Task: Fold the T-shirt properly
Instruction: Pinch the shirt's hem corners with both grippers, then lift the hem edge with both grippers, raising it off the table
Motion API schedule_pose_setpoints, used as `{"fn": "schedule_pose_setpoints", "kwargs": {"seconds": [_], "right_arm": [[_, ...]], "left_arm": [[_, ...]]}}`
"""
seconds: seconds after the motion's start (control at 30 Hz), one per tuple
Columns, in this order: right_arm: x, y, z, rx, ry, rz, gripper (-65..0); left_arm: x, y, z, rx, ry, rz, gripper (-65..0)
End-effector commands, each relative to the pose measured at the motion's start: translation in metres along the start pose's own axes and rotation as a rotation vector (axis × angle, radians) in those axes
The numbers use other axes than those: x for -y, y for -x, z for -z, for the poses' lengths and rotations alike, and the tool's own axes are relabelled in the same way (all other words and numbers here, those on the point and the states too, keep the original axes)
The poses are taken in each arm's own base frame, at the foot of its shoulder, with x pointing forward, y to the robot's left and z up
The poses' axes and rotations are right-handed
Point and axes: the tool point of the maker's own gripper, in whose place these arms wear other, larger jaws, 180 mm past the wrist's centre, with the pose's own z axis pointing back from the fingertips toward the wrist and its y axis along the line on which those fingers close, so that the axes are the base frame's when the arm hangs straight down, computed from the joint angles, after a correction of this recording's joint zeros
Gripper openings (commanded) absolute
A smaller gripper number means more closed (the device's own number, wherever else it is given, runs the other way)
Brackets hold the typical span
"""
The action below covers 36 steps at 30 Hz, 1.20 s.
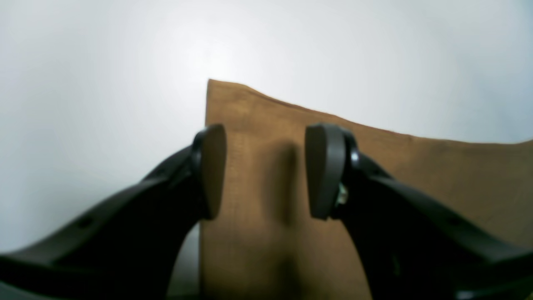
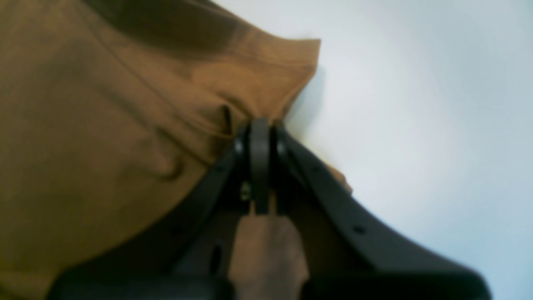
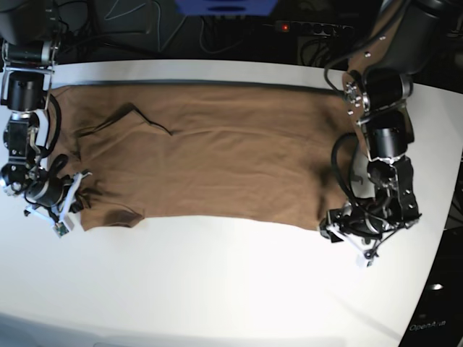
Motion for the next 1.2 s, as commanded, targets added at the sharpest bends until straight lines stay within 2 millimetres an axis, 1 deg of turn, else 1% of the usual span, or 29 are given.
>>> {"fn": "schedule_pose_setpoints", "kwargs": {"seconds": [0.0, 0.3, 0.33, 0.37, 0.4, 0.47, 0.53, 0.73, 0.93, 1.17], "right_arm": [[0.0165, -0.0181, -0.0075, 0.053, 0.033, -0.005, -64.3], [0.0167, -0.0142, -0.0076, 0.028, 0.034, -0.006, -64.3], [0.0167, -0.0142, -0.0076, 0.028, 0.034, -0.006, -64.3], [0.0167, -0.0142, -0.0076, 0.028, 0.034, -0.006, -64.3], [0.0167, -0.0142, -0.0076, 0.028, 0.034, -0.006, -64.3], [0.0167, -0.0142, -0.0076, 0.028, 0.034, -0.006, -64.3], [0.0167, -0.0137, -0.0075, 0.026, 0.034, -0.005, -64.3], [0.0166, -0.0132, -0.0073, 0.025, 0.033, -0.004, -64.3], [0.0166, -0.0132, -0.0073, 0.025, 0.033, -0.004, -64.3], [0.0167, -0.0137, -0.0075, 0.026, 0.034, -0.005, -64.3]], "left_arm": [[0.0008, -0.0305, -0.0099, 0.069, 0.000, 0.015, -35.3], [0.0007, -0.0282, -0.0086, 0.060, 0.001, 0.016, -34.8], [0.0005, -0.0280, -0.0086, 0.060, 0.000, 0.017, -33.1], [-0.0003, -0.0282, -0.0089, 0.060, -0.002, 0.017, -29.8], [-0.0051, -0.0289, -0.0110, 0.061, -0.011, 0.018, -25.5], [-0.0065, -0.0290, -0.0116, 0.060, -0.014, 0.020, -17.6], [-0.0065, -0.0290, -0.0116, 0.060, -0.014, 0.020, -12.8], [-0.0065, -0.0302, -0.0114, 0.068, -0.014, 0.019, -12.5], [-0.0013, -0.0341, -0.0091, 0.095, -0.004, 0.018, -12.5], [-0.0049, -0.0344, -0.0095, 0.100, -0.017, 0.024, -12.5]]}}
